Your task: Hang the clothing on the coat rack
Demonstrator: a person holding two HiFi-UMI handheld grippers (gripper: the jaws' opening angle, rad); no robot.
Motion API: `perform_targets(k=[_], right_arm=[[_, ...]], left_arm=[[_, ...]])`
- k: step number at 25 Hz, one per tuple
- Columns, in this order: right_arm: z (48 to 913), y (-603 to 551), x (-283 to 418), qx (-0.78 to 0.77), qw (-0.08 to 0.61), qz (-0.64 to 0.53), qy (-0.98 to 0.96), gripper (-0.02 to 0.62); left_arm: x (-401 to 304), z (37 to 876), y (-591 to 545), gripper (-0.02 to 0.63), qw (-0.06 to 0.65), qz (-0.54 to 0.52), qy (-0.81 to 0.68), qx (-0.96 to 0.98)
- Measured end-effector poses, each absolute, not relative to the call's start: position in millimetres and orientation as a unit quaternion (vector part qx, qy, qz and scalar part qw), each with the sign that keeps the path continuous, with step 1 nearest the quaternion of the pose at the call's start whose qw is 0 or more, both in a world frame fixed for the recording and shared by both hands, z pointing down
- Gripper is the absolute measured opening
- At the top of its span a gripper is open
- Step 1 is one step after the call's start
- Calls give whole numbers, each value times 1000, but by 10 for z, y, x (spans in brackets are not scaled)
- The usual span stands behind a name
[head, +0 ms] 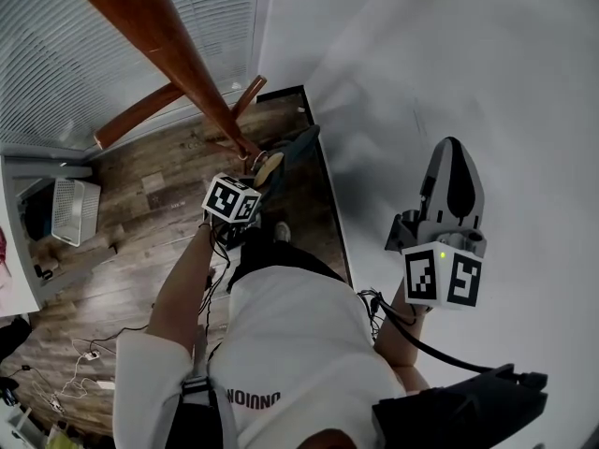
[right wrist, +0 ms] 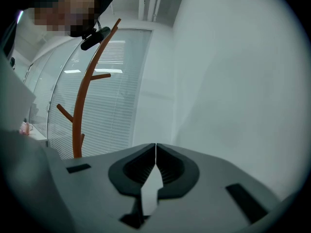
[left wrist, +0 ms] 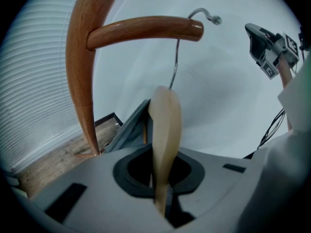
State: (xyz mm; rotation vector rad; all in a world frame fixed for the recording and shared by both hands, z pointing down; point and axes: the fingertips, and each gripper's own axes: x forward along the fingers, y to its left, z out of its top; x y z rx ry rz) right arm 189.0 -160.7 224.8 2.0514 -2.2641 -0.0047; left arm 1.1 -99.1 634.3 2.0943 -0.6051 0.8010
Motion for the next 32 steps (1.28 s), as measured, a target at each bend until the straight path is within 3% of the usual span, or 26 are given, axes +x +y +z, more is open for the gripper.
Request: perform_targets(k=[32], right_arm=[[2277, -1667, 1770, 664, 63, 0, -745, 21]], left_arm=[[-208, 6549, -1179, 35, 406, 338, -260, 809]])
